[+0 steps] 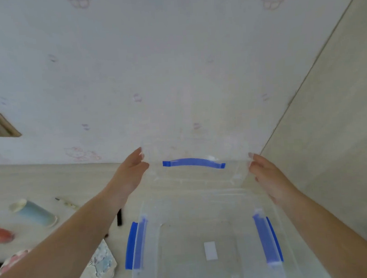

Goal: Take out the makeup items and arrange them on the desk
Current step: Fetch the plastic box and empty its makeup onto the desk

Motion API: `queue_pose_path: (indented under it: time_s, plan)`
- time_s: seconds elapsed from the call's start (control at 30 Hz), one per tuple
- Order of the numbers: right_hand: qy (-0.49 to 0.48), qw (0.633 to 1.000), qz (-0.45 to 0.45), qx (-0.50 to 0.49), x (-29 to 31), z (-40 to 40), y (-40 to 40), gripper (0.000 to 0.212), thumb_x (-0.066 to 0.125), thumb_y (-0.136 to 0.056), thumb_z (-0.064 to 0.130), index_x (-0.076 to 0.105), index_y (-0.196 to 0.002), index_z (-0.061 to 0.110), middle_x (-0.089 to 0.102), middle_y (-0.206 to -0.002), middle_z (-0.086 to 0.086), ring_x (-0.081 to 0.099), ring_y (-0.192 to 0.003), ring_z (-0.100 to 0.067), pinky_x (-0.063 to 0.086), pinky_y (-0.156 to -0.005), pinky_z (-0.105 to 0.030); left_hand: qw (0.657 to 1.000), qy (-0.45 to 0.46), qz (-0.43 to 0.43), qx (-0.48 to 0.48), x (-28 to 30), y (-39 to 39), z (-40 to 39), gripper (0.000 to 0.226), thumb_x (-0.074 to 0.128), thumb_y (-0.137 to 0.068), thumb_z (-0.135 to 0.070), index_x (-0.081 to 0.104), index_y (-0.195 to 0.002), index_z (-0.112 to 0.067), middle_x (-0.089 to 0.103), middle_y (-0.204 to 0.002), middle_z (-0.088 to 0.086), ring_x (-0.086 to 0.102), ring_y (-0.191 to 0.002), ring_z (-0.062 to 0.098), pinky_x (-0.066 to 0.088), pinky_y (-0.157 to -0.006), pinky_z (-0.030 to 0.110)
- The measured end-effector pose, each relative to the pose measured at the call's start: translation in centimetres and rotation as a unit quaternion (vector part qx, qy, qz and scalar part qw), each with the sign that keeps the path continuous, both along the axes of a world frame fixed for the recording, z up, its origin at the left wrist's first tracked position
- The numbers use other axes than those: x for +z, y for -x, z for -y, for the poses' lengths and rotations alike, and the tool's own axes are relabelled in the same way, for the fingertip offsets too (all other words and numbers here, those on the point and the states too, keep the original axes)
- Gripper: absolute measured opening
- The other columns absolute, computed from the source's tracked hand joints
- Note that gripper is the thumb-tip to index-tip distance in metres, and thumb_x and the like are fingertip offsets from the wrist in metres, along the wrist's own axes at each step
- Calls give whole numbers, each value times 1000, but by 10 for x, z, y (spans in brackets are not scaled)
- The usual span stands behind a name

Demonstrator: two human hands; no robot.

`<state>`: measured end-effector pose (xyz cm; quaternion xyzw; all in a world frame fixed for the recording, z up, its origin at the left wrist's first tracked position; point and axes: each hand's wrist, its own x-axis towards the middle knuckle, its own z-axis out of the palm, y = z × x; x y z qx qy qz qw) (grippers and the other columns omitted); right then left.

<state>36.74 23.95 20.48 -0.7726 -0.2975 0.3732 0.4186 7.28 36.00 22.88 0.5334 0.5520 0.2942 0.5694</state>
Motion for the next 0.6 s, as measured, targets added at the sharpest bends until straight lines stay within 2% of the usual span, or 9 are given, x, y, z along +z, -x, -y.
queue_pose_path:
  time_s: [0.03, 0.07, 0.17, 0.23, 0.33, 0.4, 0.47, 0.53, 0.6]
  plan:
    - [-22, 1000, -15, -11, 3, 6, 4, 44, 46, -94, 19, 47, -137, 29, 48, -140, 4, 44, -129, -14, 32, -112, -38, 1000, -7, 28, 7, 6, 6, 8, 48, 45, -95, -7, 41, -141, -20, 47, -135, -7, 40, -132, 11, 28, -109, 29]
    - [-44, 998, -40, -25, 7, 14, 8, 40, 48, -94, 21, 51, -133, 29, 50, -138, 7, 45, -128, -12, 32, -111, -36, 998, -13, 62, 12, 12, 13, 18, 45, 46, -96, -11, 43, -139, -22, 47, -137, -10, 40, -132, 9, 27, -111, 30]
    - [-100, 981, -151, -68, 14, 38, 21, 33, 52, -93, 25, 58, -125, 26, 60, -125, 13, 52, -120, -6, 33, -100, -29, 990, -12, 132, 46, 15, 29, 42, 28, 52, -94, -33, 56, -122, -29, 57, -130, -14, 51, -124, 7, 35, -109, 34]
    - [-118, 968, -197, -102, 13, 53, 26, 34, 49, -94, 24, 58, -127, 20, 62, -124, 7, 53, -121, -8, 35, -98, -27, 987, -22, 141, 74, 10, 35, 58, 29, 40, -100, -36, 57, -120, -24, 60, -127, -8, 54, -121, 9, 37, -108, 35]
    - [-132, 965, -178, -138, 6, 79, 37, 27, 48, -95, 17, 60, -118, 22, 59, -128, 0, 56, -112, -3, 42, -93, -21, 984, -36, 147, 91, 4, 40, 87, 35, 33, -101, -36, 60, -114, -19, 64, -124, -3, 57, -118, 8, 38, -106, 32]
    - [-146, 962, -168, -156, 3, 94, 45, 25, 49, -95, 12, 62, -113, 21, 63, -121, -2, 62, -96, -1, 48, -80, -16, 985, -48, 133, 96, 0, 41, 106, 31, 37, -100, -34, 62, -111, -19, 68, -118, -8, 61, -112, 5, 42, -97, 27]
    - [-142, 968, -152, -140, 1, 112, 52, 21, 51, -93, 14, 66, -106, 18, 69, -109, -2, 68, -85, -9, 50, -70, -22, 984, -59, 120, 114, -2, 44, 122, 23, 44, -98, -32, 64, -105, -23, 71, -107, -12, 65, -105, 6, 45, -88, 26]
    - [-129, 972, -144, -137, -2, 125, 58, 18, 54, -91, 20, 68, -103, 20, 71, -105, -5, 69, -92, -21, 50, -67, -32, 984, -75, 113, 116, -6, 45, 133, 20, 48, -96, -33, 64, -105, -25, 70, -107, -10, 64, -105, 11, 46, -91, 31]
    - [-124, 976, -119, -136, -8, 135, 61, 19, 54, -92, 20, 68, -103, 24, 70, -111, -4, 66, -101, -29, 50, -66, -36, 987, -80, 85, 114, -11, 47, 143, 19, 50, -96, -31, 64, -107, -24, 67, -110, -9, 63, -103, 10, 46, -87, 25]
